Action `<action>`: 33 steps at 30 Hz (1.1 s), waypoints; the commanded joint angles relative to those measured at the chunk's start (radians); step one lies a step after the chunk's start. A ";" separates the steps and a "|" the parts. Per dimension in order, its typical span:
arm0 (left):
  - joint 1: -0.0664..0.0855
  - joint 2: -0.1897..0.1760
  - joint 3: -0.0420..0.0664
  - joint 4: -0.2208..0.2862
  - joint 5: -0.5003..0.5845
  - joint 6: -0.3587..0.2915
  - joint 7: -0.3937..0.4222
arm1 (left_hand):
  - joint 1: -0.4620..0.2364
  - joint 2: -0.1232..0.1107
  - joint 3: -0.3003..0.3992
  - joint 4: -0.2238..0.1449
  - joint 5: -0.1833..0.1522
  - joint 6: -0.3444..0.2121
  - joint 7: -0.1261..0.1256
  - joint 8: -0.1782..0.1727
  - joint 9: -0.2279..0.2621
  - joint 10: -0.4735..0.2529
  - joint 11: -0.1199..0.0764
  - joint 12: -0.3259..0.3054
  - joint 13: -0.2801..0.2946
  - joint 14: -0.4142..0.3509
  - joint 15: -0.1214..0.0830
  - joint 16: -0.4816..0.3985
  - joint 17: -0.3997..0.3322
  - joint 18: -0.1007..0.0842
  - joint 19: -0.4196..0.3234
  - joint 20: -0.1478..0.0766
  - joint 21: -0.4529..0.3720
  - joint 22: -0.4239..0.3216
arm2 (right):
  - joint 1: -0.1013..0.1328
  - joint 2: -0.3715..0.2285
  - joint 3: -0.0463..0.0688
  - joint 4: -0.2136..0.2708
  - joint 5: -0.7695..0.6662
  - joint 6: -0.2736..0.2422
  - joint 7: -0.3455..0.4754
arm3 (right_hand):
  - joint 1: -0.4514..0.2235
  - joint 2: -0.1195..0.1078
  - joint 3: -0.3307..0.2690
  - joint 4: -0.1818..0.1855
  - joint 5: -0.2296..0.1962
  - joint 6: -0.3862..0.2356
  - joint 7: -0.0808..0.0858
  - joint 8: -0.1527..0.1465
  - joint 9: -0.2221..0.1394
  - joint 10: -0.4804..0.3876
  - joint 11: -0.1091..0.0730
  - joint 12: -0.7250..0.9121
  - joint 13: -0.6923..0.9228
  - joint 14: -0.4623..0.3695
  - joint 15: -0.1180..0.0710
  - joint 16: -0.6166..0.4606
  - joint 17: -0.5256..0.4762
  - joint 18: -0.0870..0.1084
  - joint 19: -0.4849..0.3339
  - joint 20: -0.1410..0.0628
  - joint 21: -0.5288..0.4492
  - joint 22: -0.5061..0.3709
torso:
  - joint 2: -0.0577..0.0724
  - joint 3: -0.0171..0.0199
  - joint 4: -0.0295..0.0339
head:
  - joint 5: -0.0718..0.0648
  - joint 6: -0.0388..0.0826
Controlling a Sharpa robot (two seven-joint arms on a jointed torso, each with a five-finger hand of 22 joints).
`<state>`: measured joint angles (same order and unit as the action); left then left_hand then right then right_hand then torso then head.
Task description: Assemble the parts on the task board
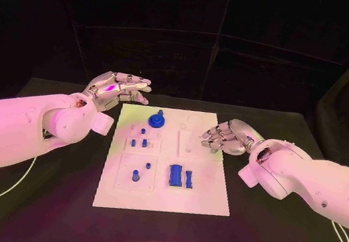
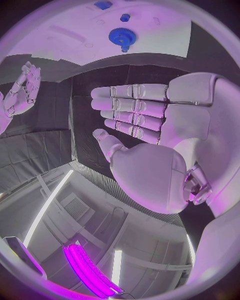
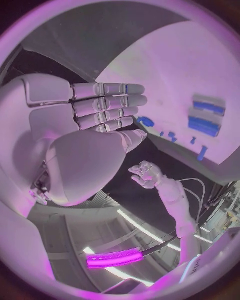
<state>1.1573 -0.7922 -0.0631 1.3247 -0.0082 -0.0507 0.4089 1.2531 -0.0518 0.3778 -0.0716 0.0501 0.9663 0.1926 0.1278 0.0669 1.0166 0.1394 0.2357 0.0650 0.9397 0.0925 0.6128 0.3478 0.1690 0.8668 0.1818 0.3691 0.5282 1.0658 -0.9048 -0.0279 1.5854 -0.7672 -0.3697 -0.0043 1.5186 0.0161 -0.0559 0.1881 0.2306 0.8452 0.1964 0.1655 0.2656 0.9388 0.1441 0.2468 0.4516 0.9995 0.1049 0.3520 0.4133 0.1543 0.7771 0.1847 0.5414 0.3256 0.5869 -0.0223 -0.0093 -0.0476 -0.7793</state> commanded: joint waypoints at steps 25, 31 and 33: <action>-0.026 0.096 0.005 -0.128 0.040 -0.127 0.052 | -0.545 0.052 -0.203 0.072 -0.050 -0.443 -0.086 -0.128 -0.067 -0.470 -0.037 -0.236 -0.065 -0.431 -0.003 -0.494 -0.262 -0.062 -0.456 -0.025 -0.299 -0.361 | 0.018 0.222 0.004 -0.370 0.481 0.025 0.414 | -0.708 -0.016 0.056 -0.188 -0.133 -0.316 -0.084 -0.165 -0.266 -0.330 -0.060 -0.247 -0.452 -0.328 -0.105 -0.352 -0.413 -0.047 -0.265 -0.056 -0.392 -0.255 | -0.063 0.0011 -0.0022 | 0.005 0.110; -0.044 0.078 0.018 -0.046 0.033 -0.258 0.065 | -0.700 0.052 -0.241 0.072 -0.050 -0.557 -0.110 -0.128 -0.067 -0.590 -0.059 -0.236 -0.065 -0.543 -0.022 -0.520 -0.348 -0.077 -0.546 -0.060 -0.369 -0.397 | 0.007 0.192 0.011 -0.261 0.569 -0.106 0.448 | -0.887 -0.016 0.056 -0.188 -0.154 -0.433 -0.109 -0.165 -0.266 -0.465 -0.144 -0.247 -0.452 -0.477 -0.105 -0.352 -0.413 -0.062 -0.378 -0.085 -0.425 -0.326 | -0.048 0.0170 0.0064 | 0.037 0.162; -0.052 0.070 0.024 -0.010 0.030 -0.315 0.071 | -0.744 0.052 -0.252 0.072 -0.050 -0.590 -0.117 -0.128 -0.067 -0.624 -0.065 -0.236 -0.065 -0.574 -0.093 -0.527 -0.348 -0.084 -0.572 -0.070 -0.369 -0.408 | 0.003 0.179 0.014 -0.213 0.608 -0.164 0.463 | -0.938 -0.016 0.056 -0.188 -0.231 -0.467 -0.116 -0.165 -0.266 -0.503 -0.144 -0.247 -0.452 -0.519 -0.105 -0.352 -0.413 -0.069 -0.410 -0.093 -0.434 -0.326 | -0.045 0.0200 0.0080 | 0.043 0.172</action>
<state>1.1054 -0.7212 -0.0414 1.3010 0.0322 -0.2459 0.4568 0.6892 -0.0026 0.1698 -0.0063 0.0076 0.5092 0.1031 0.0136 0.0058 0.5318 0.1000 0.0189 0.0056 0.4949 0.0731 0.1153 0.0629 0.1156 0.3999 0.1520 0.0304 0.1629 1.0676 -0.7226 -0.0155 1.3548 -0.2458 -0.4099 0.4154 0.7935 0.0052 -0.0059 0.0105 0.0925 0.5171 0.1091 0.0076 0.0221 0.5959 0.0596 0.0133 0.0062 0.6569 0.0161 0.0100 0.0174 0.1157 0.5014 0.1253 0.1464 0.0278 0.5344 -0.0103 -0.0056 -0.0119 -0.6181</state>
